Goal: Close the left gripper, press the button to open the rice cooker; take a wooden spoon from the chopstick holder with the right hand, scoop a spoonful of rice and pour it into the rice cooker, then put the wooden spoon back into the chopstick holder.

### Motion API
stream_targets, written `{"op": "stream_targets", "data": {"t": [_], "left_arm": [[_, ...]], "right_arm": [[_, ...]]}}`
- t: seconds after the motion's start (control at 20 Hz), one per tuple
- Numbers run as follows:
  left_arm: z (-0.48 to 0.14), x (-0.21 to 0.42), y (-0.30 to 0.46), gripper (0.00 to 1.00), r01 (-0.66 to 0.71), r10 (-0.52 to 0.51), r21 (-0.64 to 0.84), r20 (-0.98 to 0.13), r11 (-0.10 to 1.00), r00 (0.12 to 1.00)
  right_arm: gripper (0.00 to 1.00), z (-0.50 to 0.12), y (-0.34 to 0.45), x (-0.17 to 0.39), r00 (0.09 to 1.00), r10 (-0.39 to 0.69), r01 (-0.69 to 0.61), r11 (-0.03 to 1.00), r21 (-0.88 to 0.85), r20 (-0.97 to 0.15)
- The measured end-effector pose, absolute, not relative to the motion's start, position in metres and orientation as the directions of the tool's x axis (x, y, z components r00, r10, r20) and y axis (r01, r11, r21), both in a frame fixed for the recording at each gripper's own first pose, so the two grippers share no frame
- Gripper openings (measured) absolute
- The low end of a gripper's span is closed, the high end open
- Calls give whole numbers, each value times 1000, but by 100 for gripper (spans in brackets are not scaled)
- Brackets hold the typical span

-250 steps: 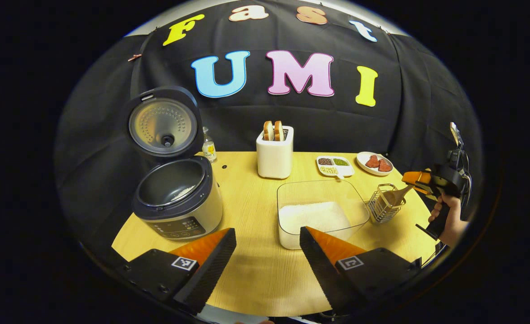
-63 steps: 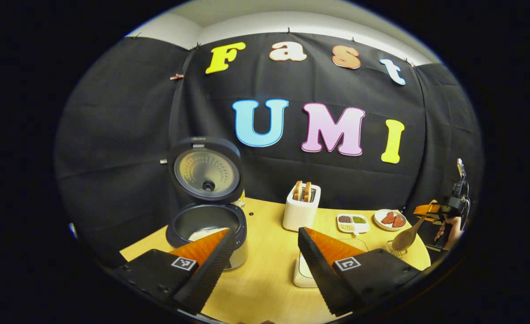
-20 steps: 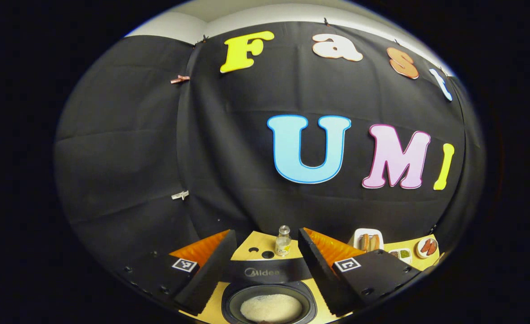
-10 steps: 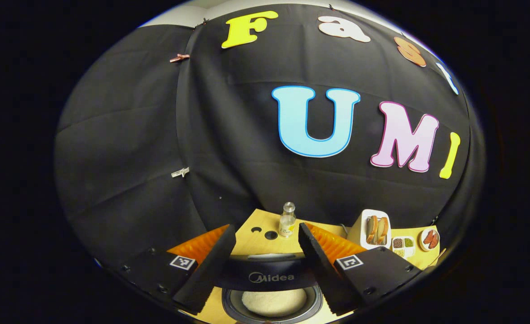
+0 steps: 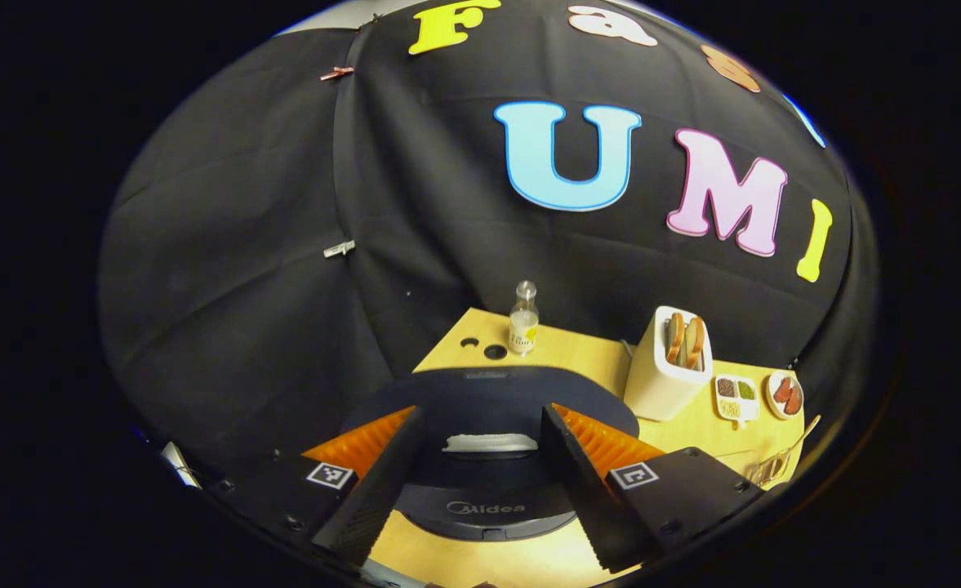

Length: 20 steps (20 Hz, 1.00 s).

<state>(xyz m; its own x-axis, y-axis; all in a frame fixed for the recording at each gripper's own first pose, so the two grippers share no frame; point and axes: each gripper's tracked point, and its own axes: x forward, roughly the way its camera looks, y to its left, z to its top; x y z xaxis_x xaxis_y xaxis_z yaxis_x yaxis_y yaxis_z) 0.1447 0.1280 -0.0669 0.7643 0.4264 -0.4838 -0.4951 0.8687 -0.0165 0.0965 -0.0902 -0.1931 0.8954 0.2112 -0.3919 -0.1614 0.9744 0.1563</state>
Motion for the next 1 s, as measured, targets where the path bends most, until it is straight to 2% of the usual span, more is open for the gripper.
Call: {"op": "stream_targets", "data": {"t": [0.5, 0.55, 0.7, 1.0], "left_arm": [[-164, 134, 106, 99, -488, 400, -24, -537, 872, 742], [-160, 140, 109, 100, -471, 401, -15, -501, 882, 767], [-168, 137, 108, 99, -453, 379, -22, -514, 891, 769], [-163, 139, 108, 99, -469, 404, -18, -481, 883, 778]], "right_arm": [[98, -205, -97, 89, 879, 223, -192, 975, 116, -422], [98, -207, -98, 88, 875, 224, -194, 974, 115, -428], [99, -206, -104, 88, 874, 228, -198, 974, 113, -430], [99, -208, -110, 94, 861, 277, -250, 961, 120, -427]]}}
